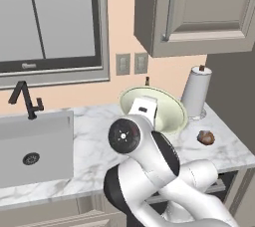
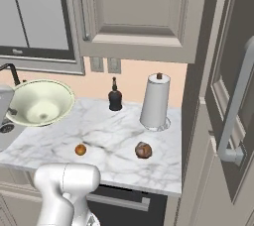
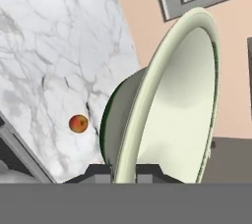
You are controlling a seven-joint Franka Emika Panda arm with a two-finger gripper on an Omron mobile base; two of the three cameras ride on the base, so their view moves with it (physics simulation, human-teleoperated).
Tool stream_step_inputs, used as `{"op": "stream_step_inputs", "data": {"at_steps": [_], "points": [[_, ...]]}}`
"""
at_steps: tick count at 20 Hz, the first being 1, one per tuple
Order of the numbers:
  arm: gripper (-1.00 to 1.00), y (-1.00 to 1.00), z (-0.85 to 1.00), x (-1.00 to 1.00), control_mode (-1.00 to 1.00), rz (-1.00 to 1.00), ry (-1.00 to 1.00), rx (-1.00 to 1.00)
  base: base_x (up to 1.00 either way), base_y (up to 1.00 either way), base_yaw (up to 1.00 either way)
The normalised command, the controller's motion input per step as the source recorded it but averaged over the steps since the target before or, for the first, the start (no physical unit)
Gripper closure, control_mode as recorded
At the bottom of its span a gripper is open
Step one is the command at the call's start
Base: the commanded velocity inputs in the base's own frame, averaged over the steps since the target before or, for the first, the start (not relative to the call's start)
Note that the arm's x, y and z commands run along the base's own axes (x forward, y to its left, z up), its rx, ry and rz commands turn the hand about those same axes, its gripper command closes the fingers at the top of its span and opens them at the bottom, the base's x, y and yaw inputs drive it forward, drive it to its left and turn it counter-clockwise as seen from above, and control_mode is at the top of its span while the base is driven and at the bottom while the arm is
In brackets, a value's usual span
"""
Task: Pick both bowls and place them on the counter. Then place the apple in one bowl and place the bread in the other bowl.
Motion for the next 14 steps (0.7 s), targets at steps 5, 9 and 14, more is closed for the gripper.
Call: {"op": "stream_step_inputs", "data": {"at_steps": [5,9,14], "points": [[1.00,0.06,-0.36,0.27,-1.00,0.00,0.03,0.00,0.00,0.00,0.00],[1.00,0.23,-0.37,0.55,-1.00,0.00,0.00,0.00,0.00,0.00,0.00],[1.00,0.20,-0.39,0.60,-1.00,0.00,0.02,0.00,0.00,0.00,0.00]]}}
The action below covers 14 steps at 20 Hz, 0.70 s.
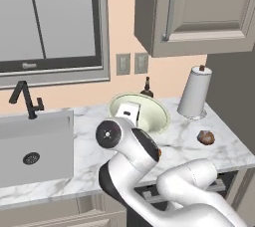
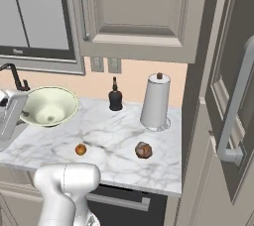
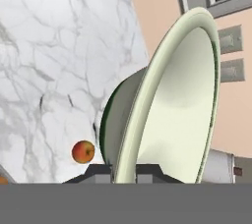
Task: Pick both bowls and place them on the counter. Then place the apple in one bowl and place the bread in the other bowl.
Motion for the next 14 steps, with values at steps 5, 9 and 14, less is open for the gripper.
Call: {"op": "stream_step_inputs", "data": {"at_steps": [5,9,14], "points": [[1.00,0.07,-0.47,0.50,-1.00,0.00,0.07,0.00,0.00,0.00,0.00],[1.00,0.12,-0.52,0.43,-1.00,0.00,0.06,-0.06,0.00,0.00,0.00],[1.00,0.11,-0.45,0.27,-1.00,0.00,0.04,-0.08,0.00,0.00,0.00]]}}
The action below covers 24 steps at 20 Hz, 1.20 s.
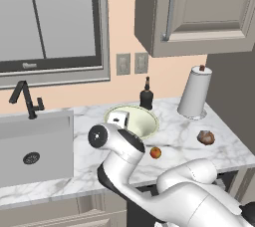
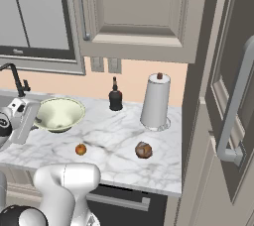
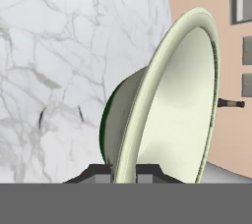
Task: Pick both bowls and place them on the counter. Then place the apple in one bowl and place the bread in the other bowl.
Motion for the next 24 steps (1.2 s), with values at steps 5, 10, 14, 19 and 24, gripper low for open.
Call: {"op": "stream_step_inputs", "data": {"at_steps": [5,10,14,19,24], "points": [[1.00,0.05,-0.21,0.15,-1.00,0.00,0.02,-0.08,0.00,0.00,0.00],[1.00,0.13,-0.26,0.34,-1.00,0.00,0.00,-0.03,0.00,0.00,0.00],[1.00,0.04,-0.23,0.38,-1.00,0.00,0.01,0.00,0.00,0.00,0.00],[1.00,0.00,-0.23,0.37,-1.00,0.02,0.00,0.00,0.00,0.00,0.00],[1.00,0.02,-0.31,0.33,-1.00,0.03,0.00,0.00,0.00,0.00,0.00]]}}
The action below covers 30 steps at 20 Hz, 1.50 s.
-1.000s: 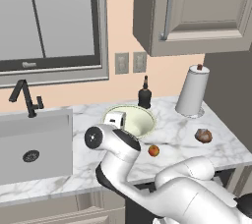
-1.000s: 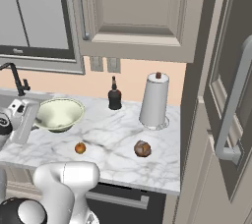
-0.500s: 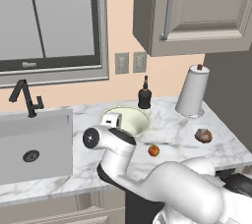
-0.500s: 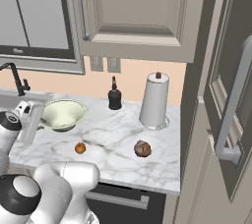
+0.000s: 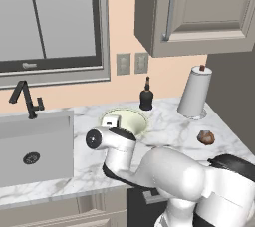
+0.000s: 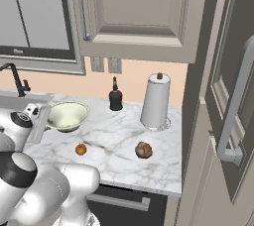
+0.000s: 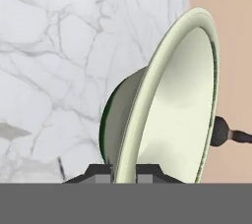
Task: Pick both bowls and place them on the counter. Then place the apple in one bowl and place the bread in the other bowl.
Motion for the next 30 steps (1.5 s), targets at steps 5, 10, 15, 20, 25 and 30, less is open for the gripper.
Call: {"op": "stream_step_inputs", "data": {"at_steps": [5,10,15,20,25,30], "points": [[1.00,0.03,-0.26,0.14,-1.00,0.07,0.00,0.00,0.00,0.00,0.00],[-1.00,0.02,-0.23,0.10,-1.00,0.08,0.01,0.00,0.00,0.00,0.00],[-1.00,0.07,-0.09,0.04,-1.00,0.08,0.00,0.00,0.00,0.00,0.00],[-1.00,0.01,0.12,-0.25,-1.00,0.04,-0.08,0.01,0.00,0.00,0.00],[-1.00,0.03,0.45,-0.50,-1.00,0.00,-0.09,0.02,0.00,0.00,0.00],[-1.00,0.01,0.59,-0.48,-1.00,0.00,-0.02,0.08,0.00,0.00,0.00]]}}
